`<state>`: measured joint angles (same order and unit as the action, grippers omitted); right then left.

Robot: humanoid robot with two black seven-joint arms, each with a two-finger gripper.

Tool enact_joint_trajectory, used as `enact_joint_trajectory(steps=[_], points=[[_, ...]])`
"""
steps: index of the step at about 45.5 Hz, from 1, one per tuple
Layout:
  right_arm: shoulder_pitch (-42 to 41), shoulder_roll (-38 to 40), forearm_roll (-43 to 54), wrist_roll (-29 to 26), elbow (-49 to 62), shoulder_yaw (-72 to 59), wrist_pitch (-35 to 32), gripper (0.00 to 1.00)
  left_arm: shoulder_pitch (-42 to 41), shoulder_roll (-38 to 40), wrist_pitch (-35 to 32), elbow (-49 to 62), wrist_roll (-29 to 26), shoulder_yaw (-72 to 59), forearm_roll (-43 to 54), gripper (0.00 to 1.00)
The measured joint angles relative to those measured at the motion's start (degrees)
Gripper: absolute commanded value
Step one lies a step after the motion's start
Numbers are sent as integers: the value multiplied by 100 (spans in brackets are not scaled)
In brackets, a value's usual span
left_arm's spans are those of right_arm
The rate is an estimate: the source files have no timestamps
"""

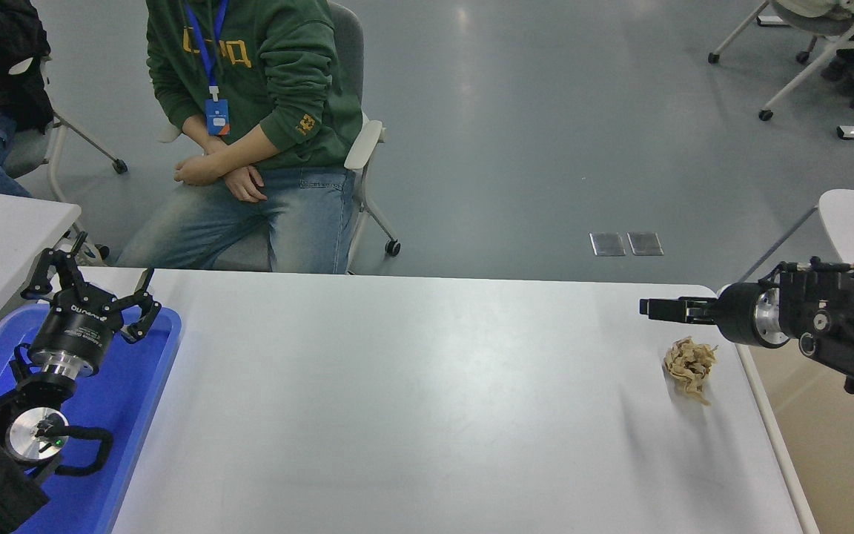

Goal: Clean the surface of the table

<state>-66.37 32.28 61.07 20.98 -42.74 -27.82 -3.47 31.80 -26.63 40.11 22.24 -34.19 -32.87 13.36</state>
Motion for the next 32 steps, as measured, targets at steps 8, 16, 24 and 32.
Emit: enact_joint_trajectory(steps=[8, 16, 24, 32], points=[[-52, -329, 98, -20, 361, -551, -59, 100, 0, 0, 0, 0, 0, 0, 0, 100], [-4, -669, 116, -31, 782, -888, -239, 100, 0, 0, 5, 0, 1, 0, 0, 100], [61, -873, 119, -37, 1092, -1029, -454, 100, 0, 0, 5, 0, 1, 0, 0, 100], [152, -973, 125, -37, 1273, -1101, -595, 100, 1, 0, 5, 0, 1, 0, 0, 100]])
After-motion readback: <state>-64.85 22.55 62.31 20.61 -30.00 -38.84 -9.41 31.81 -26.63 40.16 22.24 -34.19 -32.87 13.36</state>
